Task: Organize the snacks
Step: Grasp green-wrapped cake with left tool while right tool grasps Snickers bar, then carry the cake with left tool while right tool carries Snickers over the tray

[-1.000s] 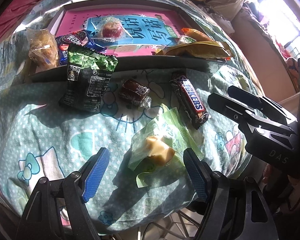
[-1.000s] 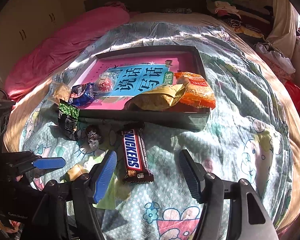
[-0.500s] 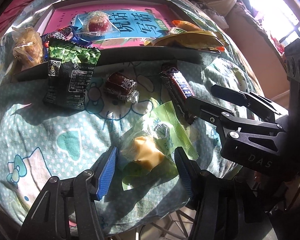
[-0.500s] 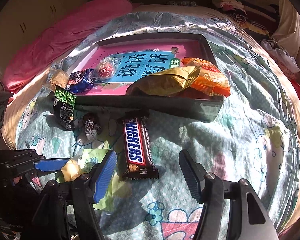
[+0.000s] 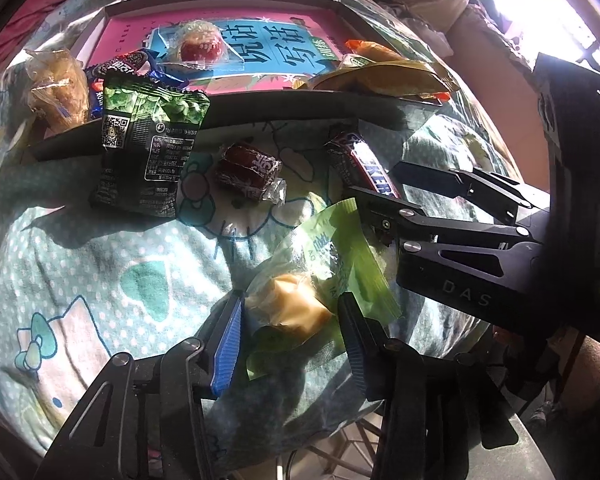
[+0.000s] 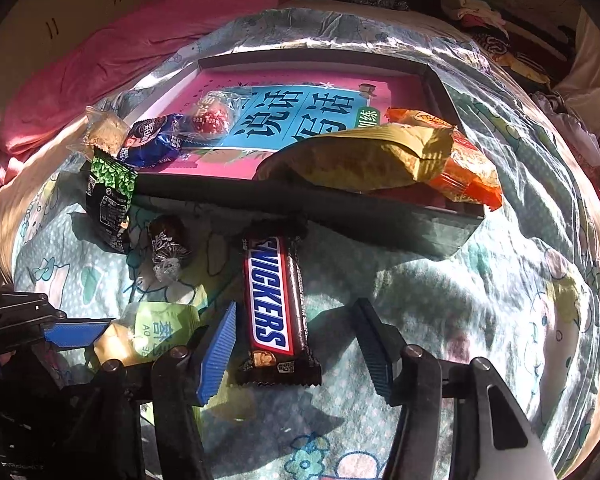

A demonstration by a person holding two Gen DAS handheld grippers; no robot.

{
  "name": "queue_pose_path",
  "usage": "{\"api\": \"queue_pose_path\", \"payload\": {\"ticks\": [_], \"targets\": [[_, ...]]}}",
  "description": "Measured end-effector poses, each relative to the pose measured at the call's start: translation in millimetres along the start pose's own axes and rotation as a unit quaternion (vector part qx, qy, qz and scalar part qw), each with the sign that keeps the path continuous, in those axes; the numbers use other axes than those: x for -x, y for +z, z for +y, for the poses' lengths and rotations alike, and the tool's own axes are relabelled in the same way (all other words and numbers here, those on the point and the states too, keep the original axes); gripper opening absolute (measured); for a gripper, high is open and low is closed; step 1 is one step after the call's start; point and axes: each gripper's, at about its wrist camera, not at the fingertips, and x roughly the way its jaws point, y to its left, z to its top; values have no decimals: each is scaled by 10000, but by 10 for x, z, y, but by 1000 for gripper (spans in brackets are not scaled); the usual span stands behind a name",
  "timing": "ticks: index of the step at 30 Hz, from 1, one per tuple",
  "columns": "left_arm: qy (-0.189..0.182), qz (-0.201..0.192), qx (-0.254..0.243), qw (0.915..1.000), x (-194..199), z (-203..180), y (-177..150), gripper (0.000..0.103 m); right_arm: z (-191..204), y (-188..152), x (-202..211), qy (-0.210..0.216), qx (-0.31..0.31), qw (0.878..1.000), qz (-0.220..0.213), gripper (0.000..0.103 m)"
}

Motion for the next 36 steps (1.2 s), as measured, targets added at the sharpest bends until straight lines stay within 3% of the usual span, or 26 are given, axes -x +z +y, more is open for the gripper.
{"api": "queue_pose_path", "payload": {"ticks": [3,6,7,20,25,36], "targets": [[-32,-18,37,10000,19,23,3,47,2,8,-41,11,55,10000,-5,49],[-77,-61,101,9999,51,49,13,46,-10,-3,-13,146,-11,9999,-83,31],[-83,-87,118,9999,66,58,16,45,-11,-12,-1,181,-23,9998,-98,29],[-93,-520,403,9978,384,230,118,45,-17,-100,275,746,-326,9959,-393,29],[116,-723,376,9966,524,289,148,45,7,-80,351,787,-329,9953,-469,29],[192,-1266,798,9886,891,557,263,45,34,-12,504,844,-312,9937,-665,29]]}}
